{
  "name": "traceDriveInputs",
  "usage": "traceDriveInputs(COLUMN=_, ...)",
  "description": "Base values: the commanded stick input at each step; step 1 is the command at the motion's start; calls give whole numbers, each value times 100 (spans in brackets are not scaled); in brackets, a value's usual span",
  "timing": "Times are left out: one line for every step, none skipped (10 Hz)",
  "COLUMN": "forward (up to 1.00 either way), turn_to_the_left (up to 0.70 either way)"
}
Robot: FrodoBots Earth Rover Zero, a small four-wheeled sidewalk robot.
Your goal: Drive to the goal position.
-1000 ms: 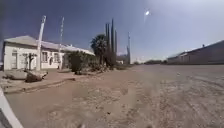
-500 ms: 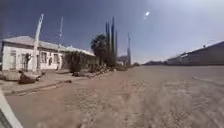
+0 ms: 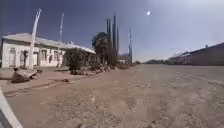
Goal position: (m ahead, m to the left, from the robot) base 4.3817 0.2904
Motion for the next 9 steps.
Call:
traceDriveInputs(forward=70, turn_to_the_left=0)
traceDriveInputs(forward=70, turn_to_the_left=0)
traceDriveInputs(forward=70, turn_to_the_left=0)
traceDriveInputs(forward=70, turn_to_the_left=0)
traceDriveInputs(forward=70, turn_to_the_left=0)
traceDriveInputs(forward=70, turn_to_the_left=0)
traceDriveInputs(forward=70, turn_to_the_left=0)
traceDriveInputs(forward=70, turn_to_the_left=0)
traceDriveInputs(forward=70, turn_to_the_left=0)
